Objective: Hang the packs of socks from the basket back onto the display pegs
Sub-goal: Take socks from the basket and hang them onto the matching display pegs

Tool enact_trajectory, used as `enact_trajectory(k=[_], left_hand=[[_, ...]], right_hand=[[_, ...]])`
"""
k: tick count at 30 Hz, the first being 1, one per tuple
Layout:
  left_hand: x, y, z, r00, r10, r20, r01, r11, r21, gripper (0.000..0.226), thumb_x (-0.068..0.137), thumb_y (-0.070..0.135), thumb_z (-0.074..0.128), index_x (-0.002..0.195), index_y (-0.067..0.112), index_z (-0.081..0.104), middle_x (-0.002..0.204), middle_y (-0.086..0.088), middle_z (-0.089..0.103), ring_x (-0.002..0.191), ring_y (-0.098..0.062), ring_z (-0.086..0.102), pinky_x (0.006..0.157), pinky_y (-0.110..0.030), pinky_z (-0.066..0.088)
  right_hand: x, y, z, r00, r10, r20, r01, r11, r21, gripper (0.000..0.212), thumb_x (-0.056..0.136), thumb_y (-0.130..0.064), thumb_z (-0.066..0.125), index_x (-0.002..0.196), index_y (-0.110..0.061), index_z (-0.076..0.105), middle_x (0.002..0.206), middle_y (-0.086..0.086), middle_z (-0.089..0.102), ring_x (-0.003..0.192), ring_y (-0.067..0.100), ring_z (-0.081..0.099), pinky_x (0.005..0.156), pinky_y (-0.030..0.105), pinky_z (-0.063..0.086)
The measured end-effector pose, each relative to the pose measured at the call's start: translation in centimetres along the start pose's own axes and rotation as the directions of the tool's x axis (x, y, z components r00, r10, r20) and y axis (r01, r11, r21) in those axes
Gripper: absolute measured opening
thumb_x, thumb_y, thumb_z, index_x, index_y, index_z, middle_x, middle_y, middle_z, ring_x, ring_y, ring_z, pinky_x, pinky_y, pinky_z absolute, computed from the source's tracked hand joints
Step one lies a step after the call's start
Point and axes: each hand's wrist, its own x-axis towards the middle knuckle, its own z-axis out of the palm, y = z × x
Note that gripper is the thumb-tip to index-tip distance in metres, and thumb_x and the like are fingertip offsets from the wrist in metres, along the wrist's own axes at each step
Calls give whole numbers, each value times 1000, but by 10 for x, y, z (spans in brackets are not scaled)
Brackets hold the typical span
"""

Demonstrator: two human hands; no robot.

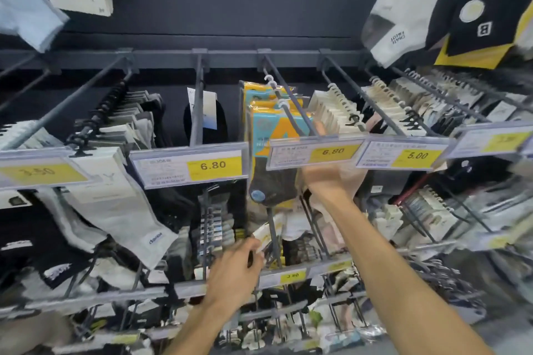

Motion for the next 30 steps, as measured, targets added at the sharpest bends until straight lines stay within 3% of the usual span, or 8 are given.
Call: enact_trajectory(k=[1, 3, 6, 14, 18, 21, 25, 30], left_hand=[[-1, 0, 1, 1000, 20, -8, -20, 1000, 2, 18, 99, 39, 53, 115, 38, 62, 112, 20, 68, 77, 12, 54, 69, -10, 43], [-3, 1, 5, 997, 65, -33, -65, 998, 12, 18, 98, 34, 54, 112, 35, 65, 111, 17, 68, 88, 0, 61, 77, -21, 48], [-12, 12, 11, 977, 184, -110, -188, 982, -31, 20, 98, 25, 52, 105, 23, 71, 104, 10, 68, 98, -12, 61, 88, -32, 46], [-70, 104, 88, 815, 554, 172, -513, 827, -231, 24, 95, 20, 51, 98, 9, 72, 98, -4, 72, 91, -21, 63, 80, -30, 46], [-138, 144, 171, 552, 642, 533, -551, 760, -344, 17, 89, -5, 62, 97, 4, 74, 97, -9, 71, 87, -21, 62, 76, -30, 46], [-194, 173, 237, 420, 609, 673, -595, 745, -303, 26, 86, -6, 64, 106, 7, 76, 101, -12, 74, 96, -28, 66, 79, -29, 43], [-265, 206, 329, 203, 486, 850, -635, 727, -263, 35, 94, -3, 52, 122, 13, 67, 113, -3, 70, 107, -23, 64, 81, -16, 35], [-341, 237, 421, 98, 277, 956, -622, 767, -159, 38, 88, -5, 50, 114, 14, 71, 110, -3, 73, 107, -21, 65, 80, -14, 35]], right_hand=[[0, 1, 6, 997, -59, -54, 60, 998, 8, 45, 49, -55, 85, 74, -30, 58, 57, -23, 65, 58, -7, 63, 66, 8, 48], [-8, 14, 22, 971, -162, -177, 158, 987, -40, 26, 89, -4, 62, 104, -25, 59, 107, 1, 67, 103, 12, 63, 95, 28, 46], [-45, 52, 27, 966, -177, -190, 156, 980, -120, 46, 97, -20, 49, 142, -24, 39, 143, -3, 49, 134, 6, 45, 110, 25, 39], [-220, 175, 5, 927, 126, -353, -181, 975, -128, 33, 99, -12, 48, 130, -17, 57, 118, -11, 57, 106, -6, 54, 93, 13, 43], [-336, 231, -38, 805, 423, -416, -493, 867, -72, 38, 98, -8, 52, 135, -18, 54, 122, -5, 62, 108, 14, 61, 90, 12, 44], [-425, 268, -64, 675, 600, -429, -665, 746, -4, 34, 99, -12, 51, 132, -12, 57, 117, 12, 68, 104, 30, 64, 90, 41, 49], [-543, 315, -88, 504, 743, -440, -768, 619, 164, 31, 99, -12, 50, 128, -10, 60, 120, 11, 67, 110, 27, 63, 92, 34, 46], [-663, 366, -117, 351, 856, -380, -843, 466, 270, 32, 96, -18, 50, 126, -24, 60, 119, -1, 68, 108, 21, 63, 92, 34, 48]])
